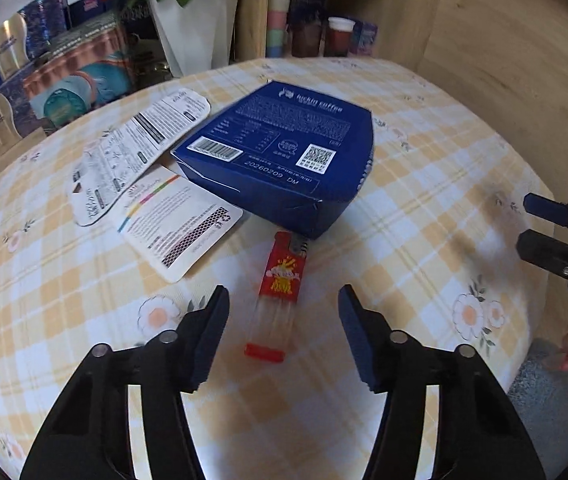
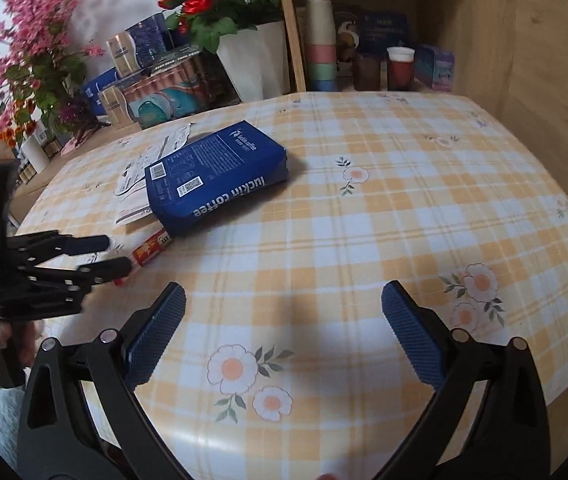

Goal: Collect trash
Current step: 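Grasp the red lighter with the left gripper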

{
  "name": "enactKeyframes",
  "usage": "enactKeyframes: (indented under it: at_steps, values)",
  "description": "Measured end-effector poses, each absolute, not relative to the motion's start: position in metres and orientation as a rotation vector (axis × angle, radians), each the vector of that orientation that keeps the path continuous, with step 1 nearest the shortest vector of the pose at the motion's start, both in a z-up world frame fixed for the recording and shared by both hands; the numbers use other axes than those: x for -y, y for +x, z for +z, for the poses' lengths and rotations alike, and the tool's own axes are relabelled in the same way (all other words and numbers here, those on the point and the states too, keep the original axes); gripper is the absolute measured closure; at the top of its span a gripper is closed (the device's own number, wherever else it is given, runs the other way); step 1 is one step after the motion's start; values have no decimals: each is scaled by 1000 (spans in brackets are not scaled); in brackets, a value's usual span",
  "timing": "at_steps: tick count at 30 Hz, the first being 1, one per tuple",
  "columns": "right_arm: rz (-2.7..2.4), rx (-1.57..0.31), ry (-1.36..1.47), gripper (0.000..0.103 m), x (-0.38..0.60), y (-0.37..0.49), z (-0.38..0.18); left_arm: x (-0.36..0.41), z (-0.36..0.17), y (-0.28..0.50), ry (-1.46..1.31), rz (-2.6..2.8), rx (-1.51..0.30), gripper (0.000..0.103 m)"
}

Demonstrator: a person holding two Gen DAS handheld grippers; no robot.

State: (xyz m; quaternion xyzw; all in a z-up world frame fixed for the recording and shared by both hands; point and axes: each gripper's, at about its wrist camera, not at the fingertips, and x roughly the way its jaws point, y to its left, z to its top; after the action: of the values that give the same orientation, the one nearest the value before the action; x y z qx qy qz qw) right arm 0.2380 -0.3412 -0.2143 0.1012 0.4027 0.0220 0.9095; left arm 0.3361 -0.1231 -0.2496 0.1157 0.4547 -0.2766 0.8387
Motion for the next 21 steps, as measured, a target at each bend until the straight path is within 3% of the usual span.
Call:
enactKeyframes:
  at_steps: [2, 4, 9, 11, 13, 14, 21]
  values:
    - [45, -838, 223, 8, 343, 242, -217, 126, -255, 344, 227, -583, -991, 52]
    - [60, -849, 239, 18, 343, 246, -219, 130, -259, 349, 232, -572, -1006, 53]
    - [80, -872, 299, 19, 344, 258, -224, 139, -264, 354, 259, -556, -998, 53]
    - [88, -873, 311, 19, 341, 262, -225, 138, -263, 355, 246, -531, -996, 59]
    - [95, -875, 321, 19, 340, 264, -225, 136, -263, 353, 249, -512, -985, 77]
    - [99, -875, 328, 19, 338, 265, -225, 134, -263, 352, 241, -514, -983, 81]
    - [141, -877, 398, 24, 338, 279, -226, 101, -248, 332, 66, -524, -961, 81]
